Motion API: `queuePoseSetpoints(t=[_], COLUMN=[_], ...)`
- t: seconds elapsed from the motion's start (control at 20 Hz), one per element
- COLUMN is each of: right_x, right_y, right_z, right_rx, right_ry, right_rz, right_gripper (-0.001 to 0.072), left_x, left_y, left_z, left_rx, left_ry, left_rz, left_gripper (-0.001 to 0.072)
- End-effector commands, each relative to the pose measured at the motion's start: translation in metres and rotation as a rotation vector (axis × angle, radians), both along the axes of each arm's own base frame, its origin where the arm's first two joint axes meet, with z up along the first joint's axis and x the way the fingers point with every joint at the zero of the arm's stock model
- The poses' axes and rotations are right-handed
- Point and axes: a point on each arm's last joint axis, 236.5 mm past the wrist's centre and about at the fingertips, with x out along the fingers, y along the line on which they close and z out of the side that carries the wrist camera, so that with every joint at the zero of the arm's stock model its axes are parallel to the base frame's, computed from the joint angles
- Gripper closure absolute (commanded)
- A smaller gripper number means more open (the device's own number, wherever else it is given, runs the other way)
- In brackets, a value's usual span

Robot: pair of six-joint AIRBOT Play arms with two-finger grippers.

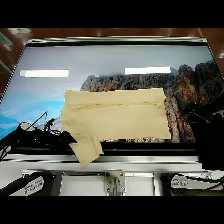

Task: Fold the shirts.

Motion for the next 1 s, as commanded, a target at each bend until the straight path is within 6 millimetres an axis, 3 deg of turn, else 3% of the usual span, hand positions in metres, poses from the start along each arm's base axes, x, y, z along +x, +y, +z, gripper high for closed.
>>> queuePoseSetpoints(t=[0.0, 0.05, 0.15, 0.3, 0.4, 0.55, 0.85, 0.95], right_x=[0.001, -0.001, -0.018, -0.064, -0.086, -0.093, -0.069, -0.064], right_y=[-0.001, 0.0, 0.01, 0.039, 0.06, 0.075, 0.067, 0.07], right_z=[0.0, -0.001, -0.013, -0.044, -0.056, -0.067, -0.086, -0.091], right_rx=[-0.005, -0.001, 0.034, 0.137, 0.214, 0.262, 0.207, 0.225], right_ry=[-0.005, 0.002, 0.059, 0.186, 0.237, 0.227, 0.157, 0.155], right_rz=[0.001, 0.002, 0.013, 0.05, 0.054, 0.053, -0.052, -0.081], right_gripper=[0.0033, 0.0033, 0.0033, 0.0033, 0.0033, 0.0033, 0.0034, 0.0131], left_x=[0.004, 0.006, 0.011, 0.006, -0.002, -0.005, 0.01, 0.019], left_y=[-0.003, -0.005, -0.009, -0.011, -0.015, -0.018, -0.019, -0.019], left_z=[-0.015, -0.018, -0.019, -0.016, -0.012, -0.006, 0.015, 0.022], left_rx=[0.029, 0.035, 0.034, 0.017, -0.008, -0.024, -0.032, -0.028], left_ry=[-0.006, -0.013, -0.024, -0.032, -0.021, -0.027, -0.105, -0.138], left_rz=[-0.003, 0.0, 0.012, -0.032, -0.071, -0.094, -0.12, -0.12], left_gripper=[0.0168, 0.0286, 0.0453, 0.0671, 0.0671, 0.0671, 0.0671, 0.0671])
